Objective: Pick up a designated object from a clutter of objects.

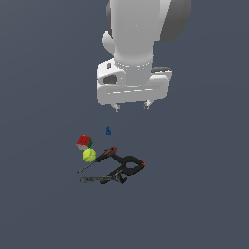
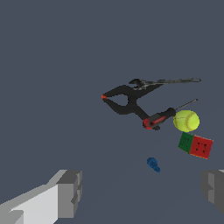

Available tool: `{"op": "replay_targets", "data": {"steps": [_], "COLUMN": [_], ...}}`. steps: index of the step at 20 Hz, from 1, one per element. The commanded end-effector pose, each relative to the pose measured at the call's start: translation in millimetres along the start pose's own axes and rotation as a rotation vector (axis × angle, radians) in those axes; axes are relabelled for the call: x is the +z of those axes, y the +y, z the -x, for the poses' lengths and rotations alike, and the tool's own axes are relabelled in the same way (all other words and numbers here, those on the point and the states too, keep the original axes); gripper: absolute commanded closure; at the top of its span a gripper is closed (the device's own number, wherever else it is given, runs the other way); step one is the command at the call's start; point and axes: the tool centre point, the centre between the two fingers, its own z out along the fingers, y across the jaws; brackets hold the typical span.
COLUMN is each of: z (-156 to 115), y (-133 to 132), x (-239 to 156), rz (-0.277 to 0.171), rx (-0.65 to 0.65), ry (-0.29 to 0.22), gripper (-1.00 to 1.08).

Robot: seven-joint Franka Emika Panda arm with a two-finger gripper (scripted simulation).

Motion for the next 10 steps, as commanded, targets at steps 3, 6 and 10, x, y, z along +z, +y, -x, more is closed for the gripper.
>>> {"op": "replay_targets", "data": {"steps": [3,6,10], "z": [1.5,3.0,6.0], "y": [5.6,10.5,18.3], "x": [10.3,19.2,33.6], "rz": [0.000,0.001,0.001], "rx": [-0.055,-0.103,-0.182], "ry": [0.001,0.001,0.002], "gripper": [-0.92,-0.92,-0.92]}}
